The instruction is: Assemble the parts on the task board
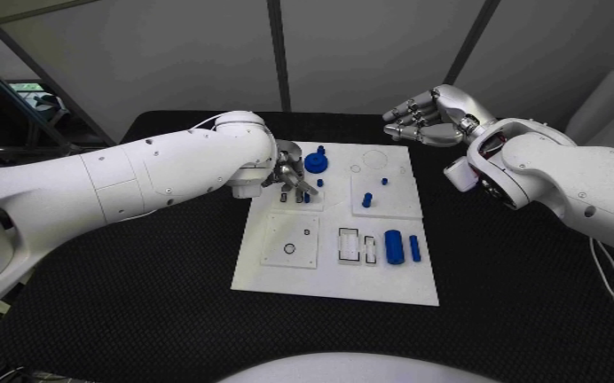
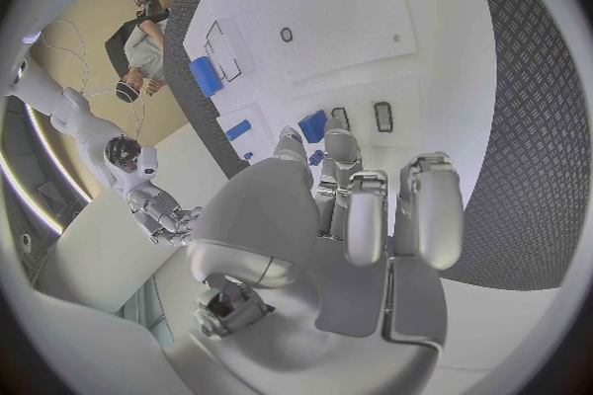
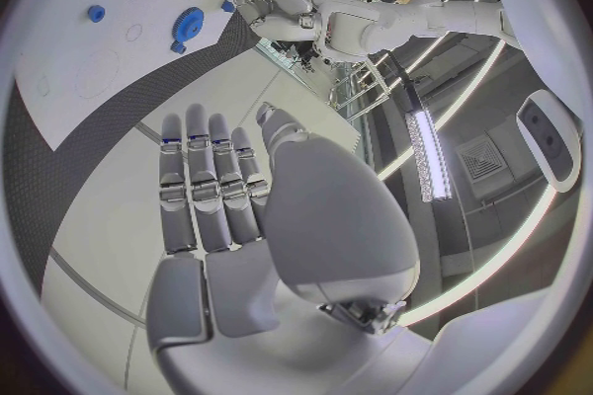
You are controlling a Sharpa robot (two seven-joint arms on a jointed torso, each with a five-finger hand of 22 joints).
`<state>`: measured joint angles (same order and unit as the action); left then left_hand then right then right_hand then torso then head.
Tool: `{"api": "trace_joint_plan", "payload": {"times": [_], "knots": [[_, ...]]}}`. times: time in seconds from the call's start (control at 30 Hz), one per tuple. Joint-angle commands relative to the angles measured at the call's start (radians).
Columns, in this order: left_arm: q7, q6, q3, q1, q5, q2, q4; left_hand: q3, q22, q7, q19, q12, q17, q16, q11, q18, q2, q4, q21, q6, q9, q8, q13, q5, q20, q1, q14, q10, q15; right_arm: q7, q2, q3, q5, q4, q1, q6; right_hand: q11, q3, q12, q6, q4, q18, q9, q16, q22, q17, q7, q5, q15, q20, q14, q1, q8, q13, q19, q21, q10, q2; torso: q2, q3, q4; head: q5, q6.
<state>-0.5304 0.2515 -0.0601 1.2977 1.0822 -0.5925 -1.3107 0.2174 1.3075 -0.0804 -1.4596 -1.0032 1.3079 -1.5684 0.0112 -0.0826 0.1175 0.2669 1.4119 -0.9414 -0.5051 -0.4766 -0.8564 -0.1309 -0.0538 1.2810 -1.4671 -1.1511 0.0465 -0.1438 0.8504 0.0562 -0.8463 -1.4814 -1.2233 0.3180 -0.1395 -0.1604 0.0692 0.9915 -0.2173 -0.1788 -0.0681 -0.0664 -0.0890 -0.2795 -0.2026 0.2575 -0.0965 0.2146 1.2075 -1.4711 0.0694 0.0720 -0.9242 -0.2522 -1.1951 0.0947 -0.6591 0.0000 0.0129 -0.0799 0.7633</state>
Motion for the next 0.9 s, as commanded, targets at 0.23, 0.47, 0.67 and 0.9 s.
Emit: {"api": "trace_joint_plan", "payload": {"times": [0.23, 0.47, 0.67, 0.9], "knots": [[-0.008, 0.015, 0.000, 0.002, 0.004, 0.005, -0.002, -0.022, 0.006, 0.001, -0.024, -0.005, 0.263, -0.002, -0.004, 0.033, 0.014, -0.019, 0.006, 0.014, -0.018, -0.012, -0.001, -0.008, 0.004, 0.037, -0.104, -0.006, 0.010, -0.001, -0.005, 0.001, -0.002, 0.004, -0.002, -0.005, -0.001, 0.000, -0.003, 0.000, 0.006, -0.005, 0.000, 0.005, 0.002, 0.001, -0.005, 0.003, -0.003, 0.009, -0.002, 0.010, -0.002, -0.001, 0.000, 0.006, 0.004, 0.000, 0.000, 0.0004, 0.0001, -0.001, 0.002], [-0.005, 0.009, 0.000, 0.002, -0.008, 0.006, 0.000, -0.075, 0.008, 0.006, -0.023, 0.006, 0.263, -0.002, -0.009, 0.033, 0.039, -0.051, 0.006, 0.030, -0.034, -0.014, 0.008, -0.011, 0.008, 0.094, -0.104, 0.002, 0.014, 0.002, -0.005, 0.001, -0.002, 0.005, -0.002, -0.011, -0.001, 0.000, -0.003, 0.000, 0.006, -0.005, 0.000, 0.005, 0.003, 0.002, -0.005, 0.003, -0.003, 0.009, -0.003, 0.010, -0.002, -0.001, 0.001, 0.007, 0.005, -0.001, 0.000, 0.0003, 0.0005, -0.002, 0.005], [-0.004, 0.010, 0.000, 0.002, -0.026, 0.006, 0.005, -0.137, 0.011, 0.009, -0.022, 0.021, 0.263, -0.002, -0.013, 0.033, 0.043, -0.078, 0.006, 0.043, -0.040, -0.009, 0.018, -0.015, 0.011, 0.145, -0.104, 0.013, 0.018, 0.004, -0.006, 0.001, -0.003, 0.006, -0.002, -0.018, 0.000, 0.000, -0.002, 0.001, 0.006, -0.005, 0.000, 0.005, 0.004, 0.003, -0.005, 0.003, -0.003, 0.010, -0.005, 0.010, -0.002, -0.002, 0.001, 0.009, 0.004, -0.002, 0.000, 0.0005, -0.0002, -0.002, 0.006], [-0.003, 0.020, 0.000, 0.002, -0.047, 0.003, 0.008, -0.256, 0.016, 0.009, -0.022, 0.037, 0.263, -0.002, -0.013, 0.033, -0.001, -0.076, 0.006, 0.047, -0.048, -0.001, 0.029, -0.016, 0.013, 0.149, -0.104, 0.014, 0.016, 0.007, -0.007, 0.001, -0.003, 0.008, -0.002, -0.023, 0.000, 0.000, -0.002, 0.001, 0.007, -0.005, 0.000, 0.005, 0.005, 0.004, -0.005, 0.004, -0.003, 0.011, -0.006, 0.011, -0.001, -0.002, 0.001, 0.011, 0.004, -0.001, 0.000, 0.0002, -0.0006, -0.003, 0.008]]}}
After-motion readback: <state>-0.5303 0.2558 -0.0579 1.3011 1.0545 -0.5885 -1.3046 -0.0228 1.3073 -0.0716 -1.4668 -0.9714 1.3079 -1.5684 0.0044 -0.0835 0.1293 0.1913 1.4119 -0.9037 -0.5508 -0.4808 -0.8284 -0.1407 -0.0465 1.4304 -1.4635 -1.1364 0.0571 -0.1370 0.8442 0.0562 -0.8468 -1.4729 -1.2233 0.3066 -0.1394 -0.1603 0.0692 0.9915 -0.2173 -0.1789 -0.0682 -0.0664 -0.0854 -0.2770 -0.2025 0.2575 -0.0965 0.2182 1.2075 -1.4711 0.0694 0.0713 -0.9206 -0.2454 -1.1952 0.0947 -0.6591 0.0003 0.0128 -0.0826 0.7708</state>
